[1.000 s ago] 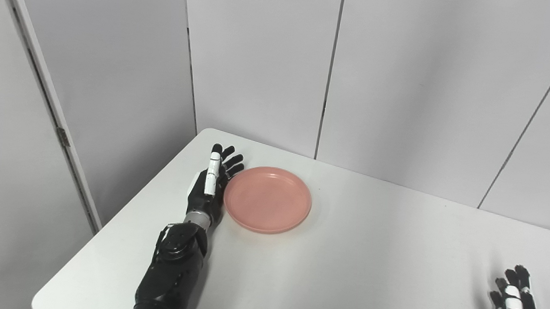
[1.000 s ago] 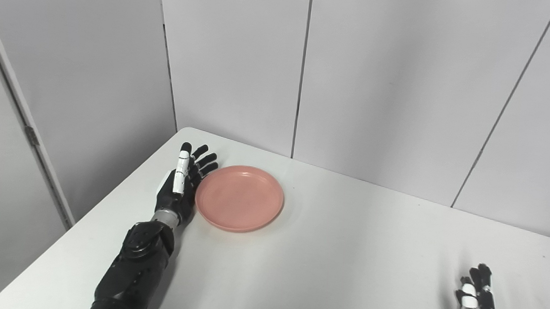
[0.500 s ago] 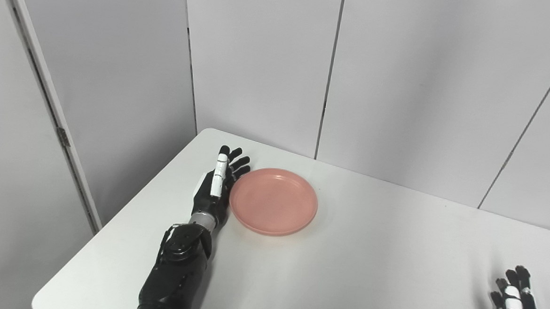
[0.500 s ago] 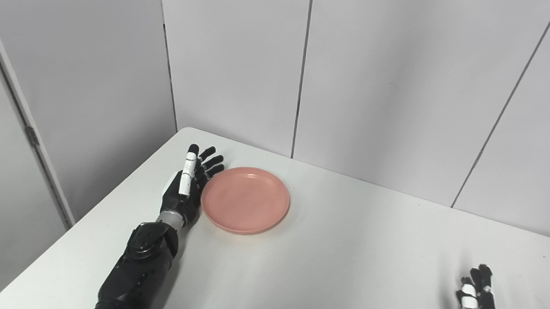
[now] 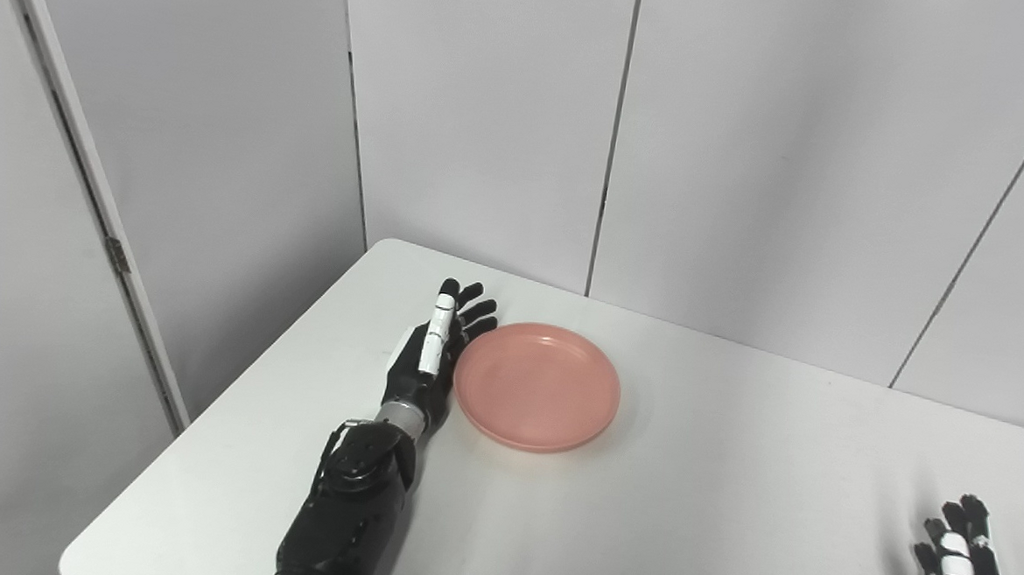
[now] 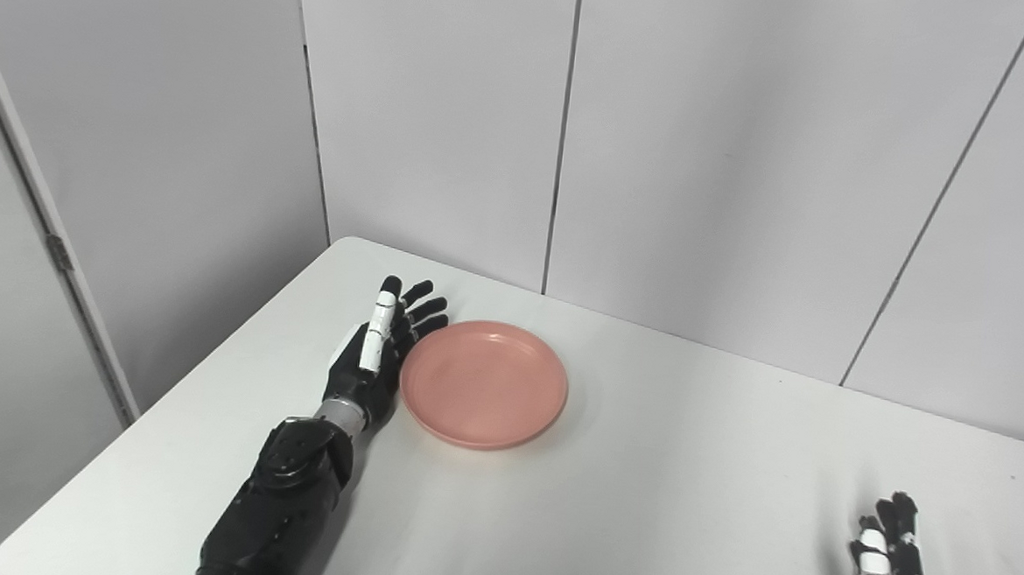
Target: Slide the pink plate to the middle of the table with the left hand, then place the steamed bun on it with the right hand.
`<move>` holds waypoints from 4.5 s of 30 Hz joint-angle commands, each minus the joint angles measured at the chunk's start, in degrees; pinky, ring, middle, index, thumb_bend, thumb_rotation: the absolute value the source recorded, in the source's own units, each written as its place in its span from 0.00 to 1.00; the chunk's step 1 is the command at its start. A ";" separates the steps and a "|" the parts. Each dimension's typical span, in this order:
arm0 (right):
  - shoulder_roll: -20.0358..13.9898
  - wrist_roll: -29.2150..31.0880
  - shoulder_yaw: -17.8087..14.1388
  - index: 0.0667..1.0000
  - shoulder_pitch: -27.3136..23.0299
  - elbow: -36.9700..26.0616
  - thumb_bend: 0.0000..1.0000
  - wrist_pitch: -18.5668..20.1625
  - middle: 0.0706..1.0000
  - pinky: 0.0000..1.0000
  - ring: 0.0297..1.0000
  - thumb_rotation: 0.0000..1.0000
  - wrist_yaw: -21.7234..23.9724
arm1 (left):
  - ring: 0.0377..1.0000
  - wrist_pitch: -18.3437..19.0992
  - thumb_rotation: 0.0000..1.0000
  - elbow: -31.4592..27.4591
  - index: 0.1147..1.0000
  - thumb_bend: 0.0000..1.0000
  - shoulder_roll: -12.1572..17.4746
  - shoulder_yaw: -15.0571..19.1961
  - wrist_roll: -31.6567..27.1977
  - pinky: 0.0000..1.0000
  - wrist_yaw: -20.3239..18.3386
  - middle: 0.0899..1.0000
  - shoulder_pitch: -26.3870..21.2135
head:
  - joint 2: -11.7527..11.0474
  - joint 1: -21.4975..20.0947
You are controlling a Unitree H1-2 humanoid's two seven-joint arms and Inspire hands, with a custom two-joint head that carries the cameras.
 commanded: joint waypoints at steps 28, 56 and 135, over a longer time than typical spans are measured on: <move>-0.09 -0.13 0.30 1.00 0.36 -2.68 0.40 0.72 1.00 1.00 1.00 0.74 0.20 | 0.88 4.93 0.97 -5.27 0.87 0.76 -6.90 -4.29 1.79 0.87 -2.16 0.86 2.15 | 2.08 -2.91; 3.67 -8.29 3.46 0.94 0.30 -1.77 0.53 -0.66 0.91 0.96 0.90 0.76 -3.18 | 0.88 8.34 1.00 -11.70 0.86 0.79 -3.68 -5.56 0.59 0.88 -9.01 0.87 7.03 | 7.46 -24.80; 4.42 -12.64 4.90 0.94 -0.47 0.71 0.57 -2.58 0.91 0.96 0.91 0.78 -5.08 | 1.00 -1.21 1.00 -9.08 0.98 0.76 -9.22 -14.69 3.48 1.00 -12.56 1.00 9.66 | 7.84 -33.79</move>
